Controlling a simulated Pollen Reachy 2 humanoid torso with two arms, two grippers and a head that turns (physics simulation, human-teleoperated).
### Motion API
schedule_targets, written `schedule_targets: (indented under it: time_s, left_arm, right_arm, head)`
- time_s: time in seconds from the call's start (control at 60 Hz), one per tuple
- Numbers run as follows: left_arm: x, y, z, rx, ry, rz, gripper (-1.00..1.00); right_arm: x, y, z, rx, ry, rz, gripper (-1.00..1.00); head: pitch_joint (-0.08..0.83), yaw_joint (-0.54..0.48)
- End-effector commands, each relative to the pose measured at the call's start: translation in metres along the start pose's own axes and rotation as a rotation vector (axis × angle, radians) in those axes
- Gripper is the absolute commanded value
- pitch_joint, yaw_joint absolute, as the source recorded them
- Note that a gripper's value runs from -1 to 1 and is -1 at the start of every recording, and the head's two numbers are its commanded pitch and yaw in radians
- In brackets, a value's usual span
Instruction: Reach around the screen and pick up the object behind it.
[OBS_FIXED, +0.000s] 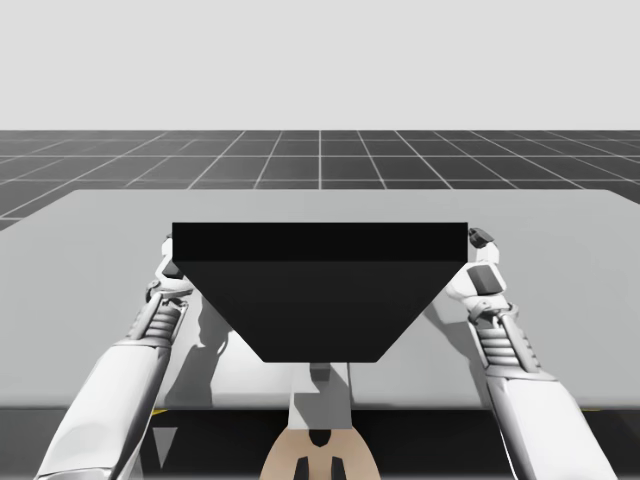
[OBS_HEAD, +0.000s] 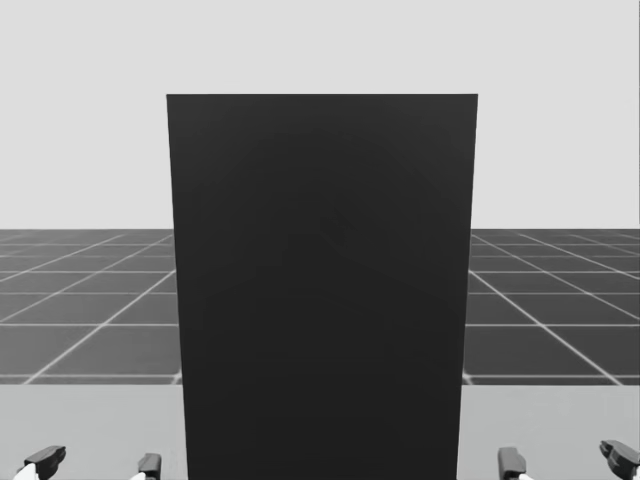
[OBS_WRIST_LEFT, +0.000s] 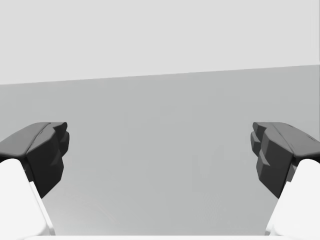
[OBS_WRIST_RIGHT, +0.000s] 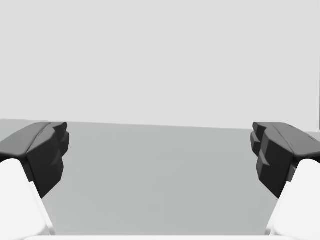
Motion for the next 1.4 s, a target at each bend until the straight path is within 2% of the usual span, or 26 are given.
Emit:
schedule_targets:
  time_s: [0.017,0.1,0.133,0.2,0.233,0.267,0.283,0.3,0.367,0.417,0.433,0.467,0.517,0.567,0.583,0.683,0.8,0.983,1.067,1.183,1.233,1.317,1.35,1.4]
  left_arm:
    - [0.0,0.0,0.0,-0.002,0.002,-0.001,-1.0]
    - [0.0,0.0,0.0,-0.008,0.004,-0.006,-1.0]
    - [0.0,0.001,0.0,-0.014,0.007,-0.007,-1.0]
    - [0.002,0.006,0.001,-0.034,0.013,-0.011,-1.0]
    - [0.003,0.009,0.002,-0.067,0.025,-0.005,-1.0]
    - [0.002,0.012,0.002,-0.089,0.043,-0.02,-1.0]
    - [0.002,0.014,0.002,-0.101,0.055,-0.023,-1.0]
    - [0.001,0.015,0.003,-0.124,0.072,-0.019,-1.0]
    - [-0.002,0.02,0.003,-0.174,0.14,-0.046,-1.0]
    - [-0.004,0.023,0.004,-0.208,0.196,-0.042,-1.0]
    - [-0.005,0.024,0.004,-0.2,0.194,-0.049,-1.0]
    - [-0.006,0.026,0.005,-0.218,0.224,-0.037,-1.0]
    - [-0.006,0.028,0.007,-0.261,0.249,-0.044,-1.0]
    - [-0.006,0.028,0.011,-0.316,0.268,-0.051,-1.0]
    - [-0.006,0.028,0.012,-0.348,0.269,-0.053,-1.0]
    - [-0.004,0.023,0.022,-0.465,0.262,-0.066,-1.0]
    - [-0.003,0.014,0.033,-0.575,0.252,-0.112,-1.0]
    - [-0.002,0.0,0.046,-0.703,0.249,-0.149,-1.0]
    - [-0.002,-0.005,0.049,-0.734,0.244,-0.167,-1.0]
    - [-0.003,-0.009,0.049,-0.737,0.244,-0.171,-1.0]
    - [-0.003,-0.01,0.05,-0.742,0.244,-0.171,-1.0]
    - [-0.004,-0.014,0.051,-0.757,0.243,-0.172,-1.0]
    - [-0.004,-0.016,0.051,-0.766,0.244,-0.173,-1.0]
    - [-0.004,-0.018,0.052,-0.781,0.244,-0.164,-1.0]
  right_arm:
    - [-0.001,0.001,0.001,0.0,0.012,0.021,-1.0]
    - [-0.001,0.001,0.002,0.063,0.036,0.005,-1.0]
    - [-0.001,0.0,0.001,0.067,0.033,0.012,-1.0]
    - [-0.001,-0.002,0.002,0.135,0.083,0.001,-1.0]
    - [-0.003,-0.003,0.003,0.155,0.096,0.008,-1.0]
    - [-0.004,-0.004,0.005,0.195,0.11,0.036,-1.0]
    - [-0.005,-0.005,0.005,0.225,0.13,0.033,-1.0]
    - [-0.005,-0.005,0.006,0.237,0.142,0.002,-1.0]
    - [-0.007,-0.006,0.008,0.304,0.191,-0.002,-1.0]
    - [-0.008,-0.007,0.009,0.33,0.234,-0.039,-1.0]
    - [-0.009,-0.007,0.009,0.33,0.236,-0.033,-1.0]
    - [-0.009,-0.008,0.011,0.36,0.266,-0.052,-1.0]
    - [-0.008,-0.008,0.012,0.402,0.267,-0.093,-1.0]
    - [-0.006,-0.007,0.016,0.472,0.269,-0.108,-1.0]
    - [-0.005,-0.006,0.018,0.507,0.272,-0.129,-1.0]
    - [-0.001,0.001,0.026,0.632,0.251,-0.156,-1.0]
    - [0.0,0.011,0.034,0.73,0.225,-0.142,-1.0]
    - [-0.001,0.021,0.045,0.861,0.207,-0.115,-1.0]
    - [-0.002,0.023,0.046,0.872,0.199,-0.111,-1.0]
    - [-0.007,0.03,0.042,0.833,0.181,-0.105,-1.0]
    - [-0.01,0.032,0.041,0.84,0.185,-0.086,-1.0]
    - [-0.01,0.034,0.041,0.843,0.182,-0.093,-1.0]
    - [-0.011,0.035,0.04,0.85,0.175,-0.114,-1.0]
    - [-0.013,0.036,0.04,0.851,0.181,-0.101,-1.0]
  head:
    - [0.0,0.0]
    - [0.0,0.0]
    - [-0.001,0.0]
    - [0.0,0.0]
    - [0.002,0.0]
    - [0.003,0.0]
    - [0.004,0.0]
    - [0.006,0.0]
    - [0.011,-0.01]
    - [0.014,-0.01]
    - [0.014,-0.01]
    - [0.017,-0.01]
    - [0.02,-0.01]
    - [0.024,-0.02]
    - [0.025,-0.02]
    - [0.032,-0.02]
    - [0.043,-0.03]
    - [0.059,-0.03]
    - [0.067,-0.04]
    - [0.079,-0.05]
    - [0.082,-0.06]
    - [0.086,-0.06]
    - [0.087,-0.06]
    - [0.087,-0.06]
